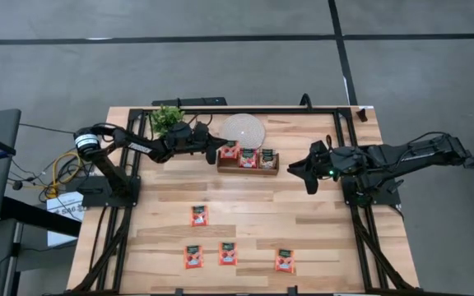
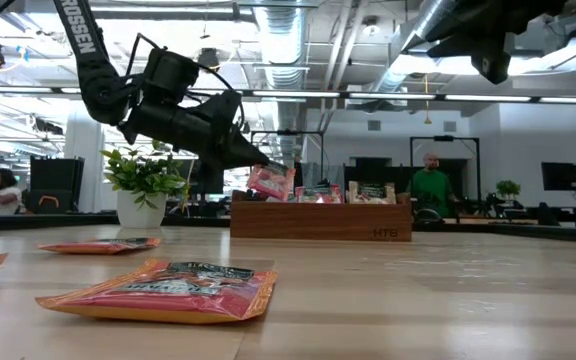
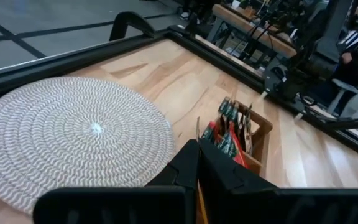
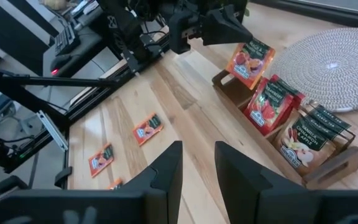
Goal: Pick & Place Tea
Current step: Put the orange tea bag into the left section of the wooden organizer
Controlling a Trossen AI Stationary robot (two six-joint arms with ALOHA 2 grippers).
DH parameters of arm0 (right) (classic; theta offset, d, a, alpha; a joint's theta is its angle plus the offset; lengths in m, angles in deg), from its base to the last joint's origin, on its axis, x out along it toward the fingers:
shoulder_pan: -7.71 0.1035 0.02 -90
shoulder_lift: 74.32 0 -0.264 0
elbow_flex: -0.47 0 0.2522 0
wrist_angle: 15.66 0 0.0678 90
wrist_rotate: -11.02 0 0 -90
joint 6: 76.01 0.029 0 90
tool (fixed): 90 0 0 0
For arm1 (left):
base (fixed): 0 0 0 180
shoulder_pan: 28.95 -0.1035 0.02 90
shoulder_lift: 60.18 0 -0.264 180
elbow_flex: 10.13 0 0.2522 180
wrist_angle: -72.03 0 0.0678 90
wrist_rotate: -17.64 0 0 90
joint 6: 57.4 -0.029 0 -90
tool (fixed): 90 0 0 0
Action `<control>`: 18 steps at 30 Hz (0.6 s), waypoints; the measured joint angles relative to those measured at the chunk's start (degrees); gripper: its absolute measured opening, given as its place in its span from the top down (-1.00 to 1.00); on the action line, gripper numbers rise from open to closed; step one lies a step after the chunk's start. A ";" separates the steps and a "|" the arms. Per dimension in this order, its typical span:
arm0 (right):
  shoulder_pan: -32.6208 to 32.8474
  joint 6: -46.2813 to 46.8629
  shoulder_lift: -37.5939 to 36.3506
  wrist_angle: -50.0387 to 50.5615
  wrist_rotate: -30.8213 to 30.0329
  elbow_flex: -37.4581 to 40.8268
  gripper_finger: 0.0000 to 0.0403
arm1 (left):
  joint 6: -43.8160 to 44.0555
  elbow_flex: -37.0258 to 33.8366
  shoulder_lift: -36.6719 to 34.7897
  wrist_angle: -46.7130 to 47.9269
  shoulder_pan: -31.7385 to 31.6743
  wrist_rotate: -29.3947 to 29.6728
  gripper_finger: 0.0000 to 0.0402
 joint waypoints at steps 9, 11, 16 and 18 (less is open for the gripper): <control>0.00 0.00 0.00 -1.41 0.04 -0.02 0.57 | -0.52 0.00 3.32 -3.28 0.15 0.01 1.00; 0.00 0.00 0.00 -1.65 0.04 -0.02 0.57 | -0.44 0.00 4.65 -5.19 0.15 0.01 1.00; 0.00 0.02 0.00 -1.69 0.15 -0.02 0.57 | 0.20 0.00 6.76 -8.73 0.13 -0.21 1.00; 0.00 0.36 0.00 -1.69 0.15 -0.04 0.57 | 0.18 0.00 7.13 -8.38 0.13 -0.36 1.00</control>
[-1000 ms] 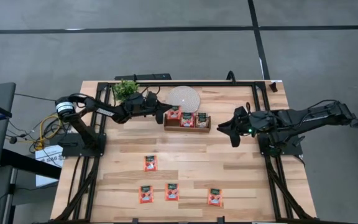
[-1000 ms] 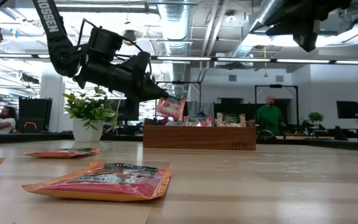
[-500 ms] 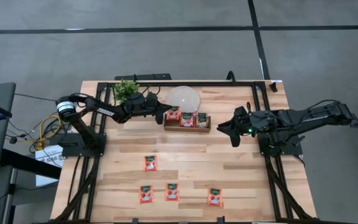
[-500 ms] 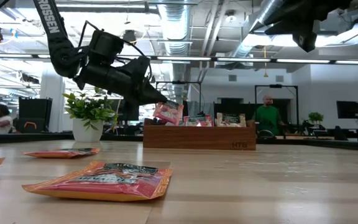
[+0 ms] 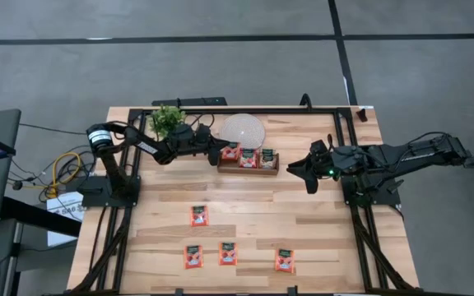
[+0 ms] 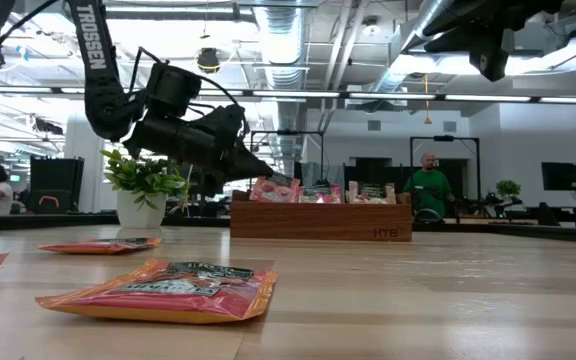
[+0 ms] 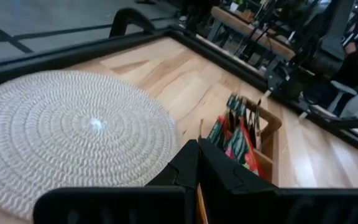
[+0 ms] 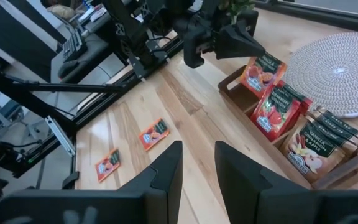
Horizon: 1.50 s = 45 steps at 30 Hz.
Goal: Pick & Place Tea
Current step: Put the orange tea bag into the left section of the wooden organizer
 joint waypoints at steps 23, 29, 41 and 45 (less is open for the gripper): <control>0.00 0.11 0.00 0.05 0.04 -0.04 0.57 | 2.86 0.00 0.01 0.28 0.00 0.55 1.00; 0.00 0.10 0.00 0.04 0.04 -0.04 0.57 | 1.53 0.00 0.01 0.30 0.00 0.85 0.94; 0.02 0.05 0.00 0.05 0.09 -0.04 0.57 | 1.31 0.00 0.01 2.25 0.00 0.85 0.68; 0.01 0.05 0.00 0.07 0.10 -0.04 0.57 | 1.31 0.00 0.01 2.06 0.00 0.85 0.66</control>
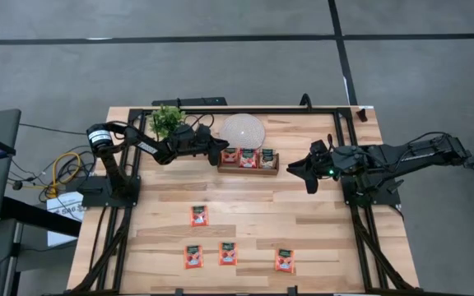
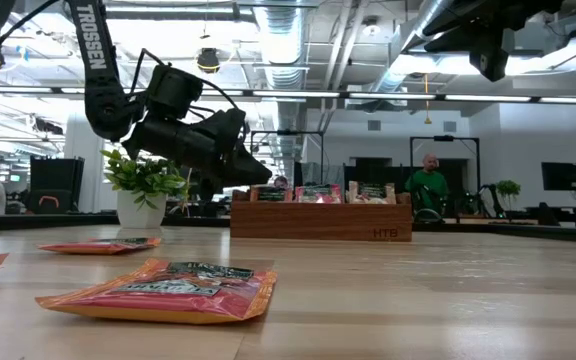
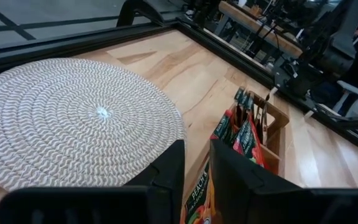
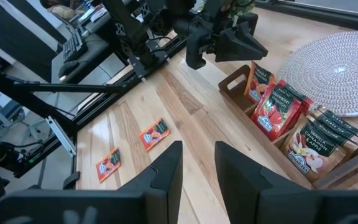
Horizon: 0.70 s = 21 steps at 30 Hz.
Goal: Pick & Place Tea
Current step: Put the orange tea bag into the left section of the wooden organizer
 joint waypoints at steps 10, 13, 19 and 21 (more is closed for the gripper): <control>0.08 -0.53 0.00 0.07 2.83 0.00 0.57 | 1.73 0.02 -8.80 9.11 0.00 -13.42 0.66; 0.09 -1.34 0.00 0.08 3.08 0.00 0.57 | 2.65 0.02 -14.83 18.95 1.31 -18.90 0.66; 0.08 -3.99 0.00 0.09 3.09 0.00 0.57 | 0.57 0.04 -29.06 43.19 9.35 -16.27 0.66; 0.08 -4.50 0.00 0.10 3.10 0.00 0.57 | 0.55 0.04 -33.25 52.79 12.44 -11.57 0.67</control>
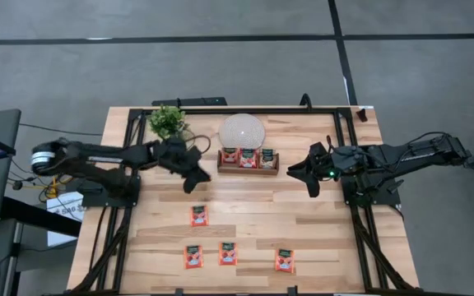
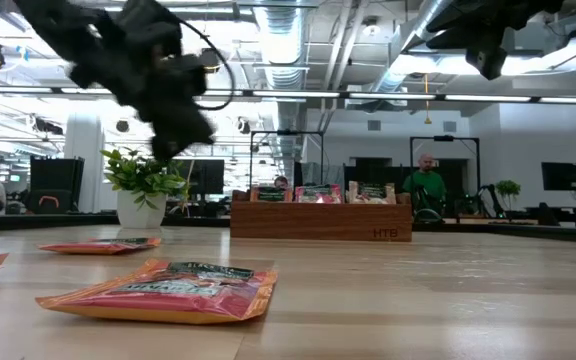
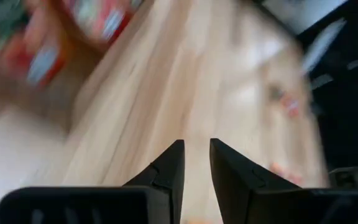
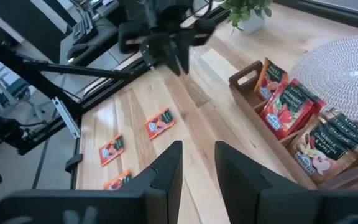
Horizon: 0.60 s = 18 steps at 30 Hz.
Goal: Pick & Place Tea
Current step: Put the orange tea bag into the left section of the wooden organizer
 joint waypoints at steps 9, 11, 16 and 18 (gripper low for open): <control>0.00 -1.67 0.02 -0.01 -0.03 0.00 0.57 | 10.19 0.00 -6.19 22.74 10.93 11.26 0.67; 0.00 -2.50 0.02 -0.03 -0.04 0.00 0.57 | 10.50 0.00 -5.20 22.75 13.08 13.03 0.67; 0.05 -2.53 0.02 -0.05 -0.06 0.00 0.57 | 10.65 -0.02 -2.23 22.98 16.86 15.83 0.67; 0.15 -2.53 0.13 -0.12 -0.10 0.00 0.57 | 10.65 0.07 -0.63 22.62 18.15 15.87 0.67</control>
